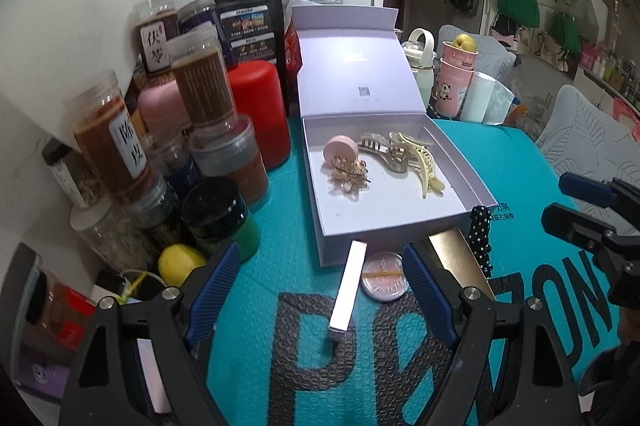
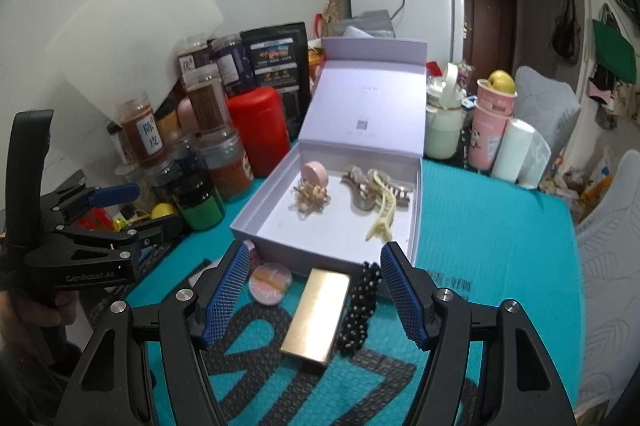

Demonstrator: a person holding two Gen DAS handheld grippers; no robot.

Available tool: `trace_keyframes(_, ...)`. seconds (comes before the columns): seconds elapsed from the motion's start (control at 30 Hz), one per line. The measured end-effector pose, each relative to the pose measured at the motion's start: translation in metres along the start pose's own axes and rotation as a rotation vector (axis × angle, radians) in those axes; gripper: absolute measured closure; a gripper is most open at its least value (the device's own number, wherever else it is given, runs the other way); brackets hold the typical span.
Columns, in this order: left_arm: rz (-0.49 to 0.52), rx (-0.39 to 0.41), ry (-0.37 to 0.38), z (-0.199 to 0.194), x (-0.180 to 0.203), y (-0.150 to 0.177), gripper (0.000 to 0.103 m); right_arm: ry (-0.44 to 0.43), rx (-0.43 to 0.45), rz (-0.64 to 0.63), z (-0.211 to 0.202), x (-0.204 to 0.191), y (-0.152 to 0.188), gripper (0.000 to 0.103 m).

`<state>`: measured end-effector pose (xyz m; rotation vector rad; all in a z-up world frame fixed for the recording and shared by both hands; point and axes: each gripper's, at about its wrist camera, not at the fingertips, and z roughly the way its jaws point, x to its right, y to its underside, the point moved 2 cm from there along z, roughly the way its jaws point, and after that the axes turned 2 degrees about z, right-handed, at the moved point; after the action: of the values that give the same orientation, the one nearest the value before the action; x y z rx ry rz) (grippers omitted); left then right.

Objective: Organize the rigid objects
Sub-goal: 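Withdraw both tools from the box back over the mat, then grasp the lavender lens box with the left gripper while the right grasps the polka-dot scrunchie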

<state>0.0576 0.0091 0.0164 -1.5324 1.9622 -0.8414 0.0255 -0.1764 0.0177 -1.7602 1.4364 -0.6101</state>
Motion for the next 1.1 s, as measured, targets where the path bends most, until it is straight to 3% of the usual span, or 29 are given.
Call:
trace_keyframes(0.33,0.003,-0.052,0.022,0.024,0.006,0.028,0.02,0.011,-0.061,0.04,0.023,0.015,0.029,0.034)
trace_keyframes(0.67,-0.05,-0.112,0.101,0.052,0.01,0.055,0.023,0.016,-0.101,0.11,0.034,0.03,0.05,0.034)
trace_keyframes(0.87,-0.072,-0.173,0.074,0.071,0.005,0.065,0.047,0.021,-0.126,0.115,0.042,0.036,0.059,0.034)
trace_keyframes(1.1,-0.088,-0.17,-0.024,0.077,-0.014,0.067,0.049,0.027,-0.117,0.1,0.044,0.036,0.056,0.034)
